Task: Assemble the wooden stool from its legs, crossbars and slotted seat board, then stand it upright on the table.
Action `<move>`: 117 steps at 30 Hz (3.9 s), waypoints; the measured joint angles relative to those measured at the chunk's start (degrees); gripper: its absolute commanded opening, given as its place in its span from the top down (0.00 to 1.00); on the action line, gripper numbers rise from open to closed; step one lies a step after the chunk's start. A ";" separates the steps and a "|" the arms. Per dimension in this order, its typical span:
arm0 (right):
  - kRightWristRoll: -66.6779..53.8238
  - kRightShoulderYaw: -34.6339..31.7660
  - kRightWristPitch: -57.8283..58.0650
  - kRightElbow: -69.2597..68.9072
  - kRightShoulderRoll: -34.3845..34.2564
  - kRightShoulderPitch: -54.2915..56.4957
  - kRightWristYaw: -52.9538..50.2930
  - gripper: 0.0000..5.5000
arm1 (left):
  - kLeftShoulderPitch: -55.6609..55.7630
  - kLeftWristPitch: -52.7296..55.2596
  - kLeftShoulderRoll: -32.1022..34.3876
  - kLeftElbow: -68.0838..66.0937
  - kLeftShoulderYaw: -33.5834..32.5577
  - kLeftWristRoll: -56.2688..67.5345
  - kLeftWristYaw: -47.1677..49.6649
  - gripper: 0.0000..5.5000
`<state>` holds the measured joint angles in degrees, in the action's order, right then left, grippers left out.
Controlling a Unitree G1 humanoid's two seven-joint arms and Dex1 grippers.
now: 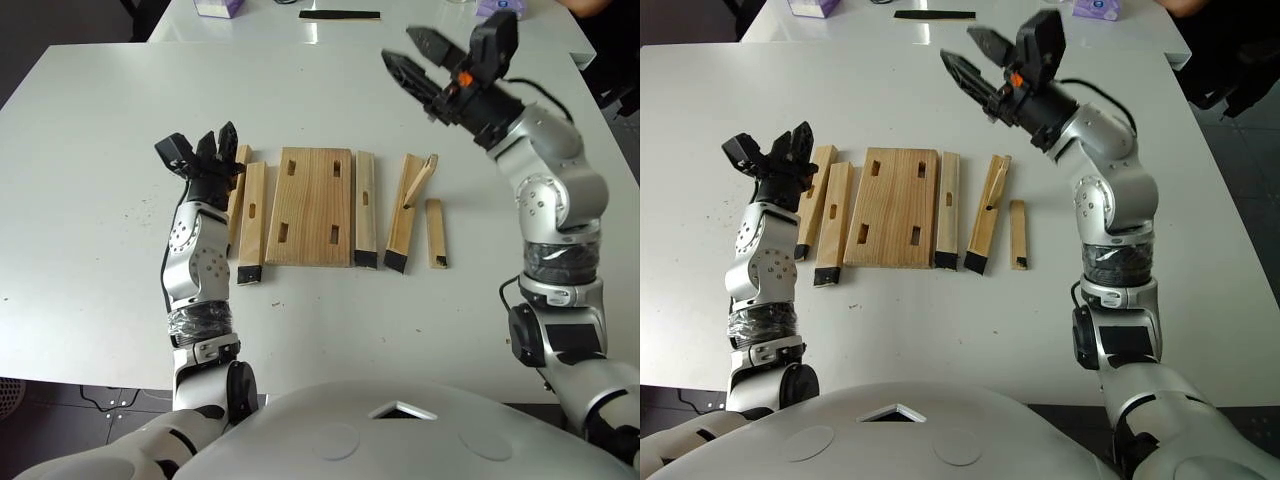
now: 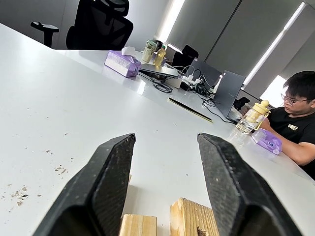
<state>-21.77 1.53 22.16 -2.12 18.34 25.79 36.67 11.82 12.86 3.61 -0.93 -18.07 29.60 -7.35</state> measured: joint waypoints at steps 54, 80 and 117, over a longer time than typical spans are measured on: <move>7.07 7.00 36.32 -22.71 -4.67 -22.83 -28.13 0.34 | -7.93 2.39 -0.88 5.47 0.25 -0.73 4.35 0.57; 4.91 4.54 42.88 -27.95 5.36 -24.37 -19.86 0.34 | -10.53 0.82 -2.47 6.84 0.32 -1.37 4.82 0.57; 9.00 9.49 34.10 -22.54 6.42 -23.06 -17.18 0.34 | -8.35 -2.60 -3.60 2.73 0.18 -2.45 4.76 0.57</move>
<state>-12.77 11.01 56.27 -24.66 24.76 2.73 19.49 3.47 10.26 0.01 1.80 -17.89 27.16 -2.59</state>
